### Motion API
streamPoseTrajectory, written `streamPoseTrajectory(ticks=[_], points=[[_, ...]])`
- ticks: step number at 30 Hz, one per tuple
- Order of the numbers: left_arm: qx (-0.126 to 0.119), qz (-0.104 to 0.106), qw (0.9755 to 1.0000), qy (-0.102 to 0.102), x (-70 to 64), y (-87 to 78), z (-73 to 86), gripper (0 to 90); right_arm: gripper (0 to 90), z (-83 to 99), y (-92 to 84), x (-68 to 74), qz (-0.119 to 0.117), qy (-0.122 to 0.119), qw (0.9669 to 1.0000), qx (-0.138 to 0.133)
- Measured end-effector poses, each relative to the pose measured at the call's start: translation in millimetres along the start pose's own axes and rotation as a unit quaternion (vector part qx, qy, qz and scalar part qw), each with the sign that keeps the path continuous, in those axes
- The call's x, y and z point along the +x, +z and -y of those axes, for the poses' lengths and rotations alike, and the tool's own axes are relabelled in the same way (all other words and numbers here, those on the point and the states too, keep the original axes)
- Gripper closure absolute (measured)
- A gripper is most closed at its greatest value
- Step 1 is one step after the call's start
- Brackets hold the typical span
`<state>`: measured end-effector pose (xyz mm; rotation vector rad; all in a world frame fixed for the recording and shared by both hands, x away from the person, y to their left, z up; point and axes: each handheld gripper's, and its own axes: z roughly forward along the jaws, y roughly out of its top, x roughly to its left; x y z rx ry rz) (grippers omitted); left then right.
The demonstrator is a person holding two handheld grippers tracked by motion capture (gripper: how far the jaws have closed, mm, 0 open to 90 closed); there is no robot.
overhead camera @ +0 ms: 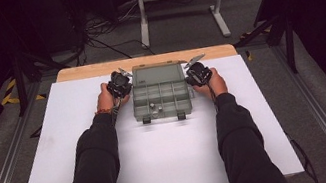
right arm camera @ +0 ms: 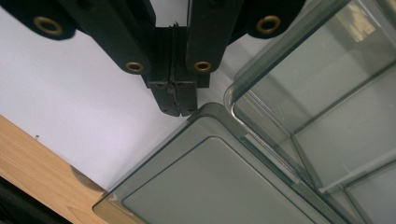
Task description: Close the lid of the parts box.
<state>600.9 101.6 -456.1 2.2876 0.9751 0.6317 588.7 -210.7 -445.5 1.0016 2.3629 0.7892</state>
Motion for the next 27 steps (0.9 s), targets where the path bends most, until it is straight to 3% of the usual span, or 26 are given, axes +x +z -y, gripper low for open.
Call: streamPoseTrajectory(ticks=[10,14,21,27], points=[[-0.002,-0.003,0.9999,-0.01,2.7,4.8,-3.8,89.5,90.0,-0.4,4.3,-6.1,-0.014,0.009,0.9998,-0.012],[-0.012,0.0,0.9995,-0.029,3.9,5.6,-2.2,89.5,90.0,-3.8,7.2,-3.5,0.005,0.002,0.9999,-0.011],[-0.021,0.0,0.9992,-0.033,2.7,5.5,-3.5,89.3,90.0,-3.2,11.0,-3.7,0.014,0.026,0.9992,-0.029],[-0.039,-0.005,0.9986,-0.037,-0.5,3.6,-5.3,89.1,90.0,-3.3,11.4,-1.5,0.023,0.026,0.9989,-0.033]])
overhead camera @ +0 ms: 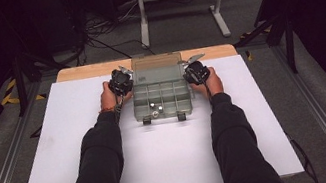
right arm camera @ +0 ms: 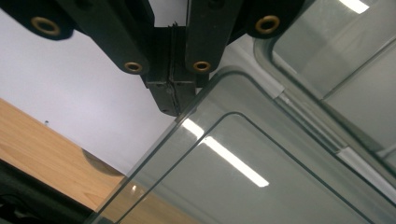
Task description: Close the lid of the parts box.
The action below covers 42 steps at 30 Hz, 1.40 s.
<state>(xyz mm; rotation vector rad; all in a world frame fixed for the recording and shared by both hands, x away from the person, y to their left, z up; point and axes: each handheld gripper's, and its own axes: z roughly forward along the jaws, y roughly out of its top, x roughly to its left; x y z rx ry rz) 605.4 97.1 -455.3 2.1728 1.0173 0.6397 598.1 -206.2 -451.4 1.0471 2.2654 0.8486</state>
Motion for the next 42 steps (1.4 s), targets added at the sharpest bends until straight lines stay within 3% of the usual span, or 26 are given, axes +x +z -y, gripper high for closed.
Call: streamPoseTrajectory(ticks=[6,11,13,18,32,42], points=[[-0.012,-0.009,0.9999,-0.006,1.1,-0.5,1.4,87.5,90.0,0.1,-0.4,2.7,0.01,-0.001,0.9998,-0.014],[-0.011,-0.023,0.9996,0.011,2.5,0.2,-1.3,86.9,90.0,-0.2,-1.8,4.1,0.011,0.001,0.9992,-0.038],[-0.019,-0.021,0.9996,0.004,4.7,-0.3,-2.8,87.4,90.0,-0.4,-1.9,4.0,0.01,0.0,0.999,-0.042],[-0.024,-0.02,0.9995,0.01,6.7,-1.9,-6.0,87.1,90.0,-2.2,-5.5,3.3,0.011,-0.006,0.9985,-0.053],[-0.045,-0.018,0.9988,0.0,8.5,-7.6,-7.7,86.8,88.9,-7.3,-11.7,0.2,0.027,-0.026,0.9965,-0.075],[-0.059,-0.01,0.9982,-0.003,11.5,-11.6,-9.7,88.0,88.6,-11.1,-11.8,-3.8,0.016,-0.017,0.9955,-0.092]])
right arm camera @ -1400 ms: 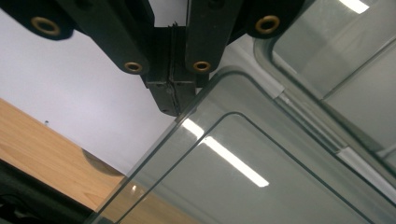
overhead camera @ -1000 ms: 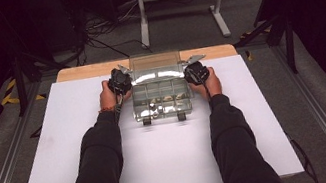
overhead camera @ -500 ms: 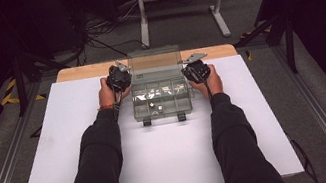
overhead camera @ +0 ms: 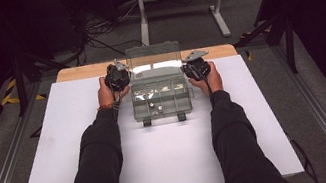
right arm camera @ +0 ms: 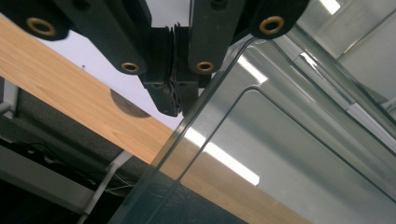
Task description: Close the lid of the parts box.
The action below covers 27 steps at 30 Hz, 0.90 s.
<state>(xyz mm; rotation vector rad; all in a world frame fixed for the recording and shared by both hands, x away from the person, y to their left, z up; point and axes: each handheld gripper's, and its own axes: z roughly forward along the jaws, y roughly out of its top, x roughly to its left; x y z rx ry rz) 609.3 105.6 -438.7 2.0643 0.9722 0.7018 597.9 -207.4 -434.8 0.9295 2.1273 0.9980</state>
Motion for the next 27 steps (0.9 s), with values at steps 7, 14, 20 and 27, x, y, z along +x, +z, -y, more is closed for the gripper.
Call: streamPoseTrajectory(ticks=[7,14,20,27], points=[[-0.01,-0.001,0.9999,0.011,1.4,-4.9,-6.4,87.7,88.3,-7.2,-2.5,-2.7,0.009,-0.01,0.9999,-0.003],[-0.02,0.0,0.9998,0.005,2.5,-12.0,-10.8,87.5,90.0,-16.2,-7.4,-2.4,0.013,-0.017,0.9997,-0.009],[-0.03,0.002,0.9995,0.008,0.6,-19.0,-16.8,88.0,90.0,-24.5,-16.0,-1.8,0.024,-0.027,0.9991,-0.024],[-0.038,0.003,0.9993,0.005,-0.4,-27.5,-18.7,86.7,90.0,-30.3,-25.4,-1.5,0.02,-0.023,0.9989,-0.037]])
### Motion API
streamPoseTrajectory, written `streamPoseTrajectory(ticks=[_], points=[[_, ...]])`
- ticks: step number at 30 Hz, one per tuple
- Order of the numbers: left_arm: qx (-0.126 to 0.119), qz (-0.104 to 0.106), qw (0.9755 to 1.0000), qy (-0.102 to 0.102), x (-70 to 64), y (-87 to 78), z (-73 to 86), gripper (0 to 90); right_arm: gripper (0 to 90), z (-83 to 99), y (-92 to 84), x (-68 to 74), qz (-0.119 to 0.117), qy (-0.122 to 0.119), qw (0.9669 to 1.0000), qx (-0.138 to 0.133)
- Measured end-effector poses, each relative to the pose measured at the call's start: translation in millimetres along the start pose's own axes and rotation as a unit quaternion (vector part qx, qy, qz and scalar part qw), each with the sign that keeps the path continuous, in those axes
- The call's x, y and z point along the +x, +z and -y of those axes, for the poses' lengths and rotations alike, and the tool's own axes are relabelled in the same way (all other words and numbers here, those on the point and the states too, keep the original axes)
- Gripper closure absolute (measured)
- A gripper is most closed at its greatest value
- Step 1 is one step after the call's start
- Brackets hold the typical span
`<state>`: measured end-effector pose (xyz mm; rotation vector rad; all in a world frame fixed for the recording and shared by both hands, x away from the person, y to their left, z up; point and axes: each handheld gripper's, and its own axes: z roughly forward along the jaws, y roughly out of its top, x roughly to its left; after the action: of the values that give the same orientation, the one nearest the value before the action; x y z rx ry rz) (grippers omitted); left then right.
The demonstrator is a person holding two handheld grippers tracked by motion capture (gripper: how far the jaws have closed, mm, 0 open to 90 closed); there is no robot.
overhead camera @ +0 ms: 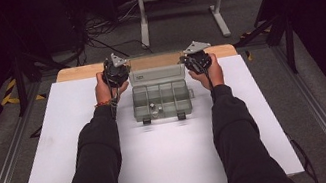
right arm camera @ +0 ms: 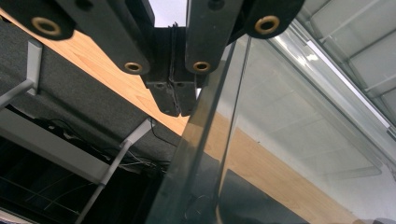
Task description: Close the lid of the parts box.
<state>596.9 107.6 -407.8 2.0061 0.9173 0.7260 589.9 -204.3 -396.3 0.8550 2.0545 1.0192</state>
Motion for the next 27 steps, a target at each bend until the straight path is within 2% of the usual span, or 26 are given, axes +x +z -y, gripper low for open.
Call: streamPoseTrajectory(ticks=[2,10,15,27], points=[[0.002,-0.002,1.0,0.007,-1.2,-2.7,-0.6,86.1,90.0,0.1,-2.3,-0.7,-0.003,0.009,0.9999,-0.004],[-0.002,-0.003,0.9999,0.012,-3.5,-14.2,-5.4,86.8,90.0,-1.7,-6.8,0.3,-0.013,0.016,0.9998,0.0],[-0.001,-0.004,0.9997,0.023,-5.3,-19.4,-9.5,88.0,90.0,-2.1,-11.2,-0.1,-0.02,0.026,0.9995,-0.001],[-0.004,-0.003,0.9993,0.037,-7.7,-32.9,-15.4,88.2,90.0,-4.0,-19.2,2.9,-0.024,0.02,0.9995,0.0]])
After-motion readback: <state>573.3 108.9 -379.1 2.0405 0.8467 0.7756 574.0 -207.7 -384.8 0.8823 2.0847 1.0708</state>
